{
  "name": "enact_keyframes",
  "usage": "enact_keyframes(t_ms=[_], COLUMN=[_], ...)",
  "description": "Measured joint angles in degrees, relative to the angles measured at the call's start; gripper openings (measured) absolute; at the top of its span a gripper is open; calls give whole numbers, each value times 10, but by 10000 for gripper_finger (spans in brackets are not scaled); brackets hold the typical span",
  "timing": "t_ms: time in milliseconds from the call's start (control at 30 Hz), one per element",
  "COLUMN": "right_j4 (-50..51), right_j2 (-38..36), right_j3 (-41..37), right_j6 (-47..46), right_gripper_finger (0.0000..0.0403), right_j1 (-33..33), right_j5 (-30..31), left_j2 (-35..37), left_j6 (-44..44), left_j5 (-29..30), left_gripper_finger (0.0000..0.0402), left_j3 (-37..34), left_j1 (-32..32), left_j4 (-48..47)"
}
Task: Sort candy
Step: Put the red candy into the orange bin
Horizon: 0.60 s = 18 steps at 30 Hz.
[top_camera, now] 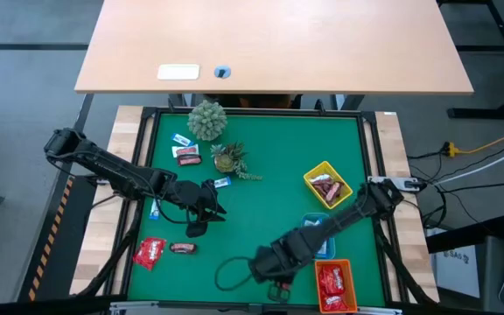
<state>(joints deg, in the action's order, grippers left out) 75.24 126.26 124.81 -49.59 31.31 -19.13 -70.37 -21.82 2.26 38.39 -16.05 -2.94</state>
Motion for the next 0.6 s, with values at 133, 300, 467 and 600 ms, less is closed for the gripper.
enact_keyframes(t_ms=[133,300,467,600], right_j4=[42,132,145,148], right_j2=[-4,-4,-5,-6], right_j3=[0,0,0,0], right_j6=[-40,-74,-78,-86], right_gripper_finger=[1,1,1,1], right_j1=[35,77,107,122], right_j5=[-28,-40,-41,-18], left_j2=[0,0,0,0], left_j6=[0,0,0,0], left_j5=[0,0,0,0], left_gripper_finger=[109,109,109,109], left_j3=[0,0,0,0], left_j1=[0,0,0,0], left_j4=[0,0,0,0])
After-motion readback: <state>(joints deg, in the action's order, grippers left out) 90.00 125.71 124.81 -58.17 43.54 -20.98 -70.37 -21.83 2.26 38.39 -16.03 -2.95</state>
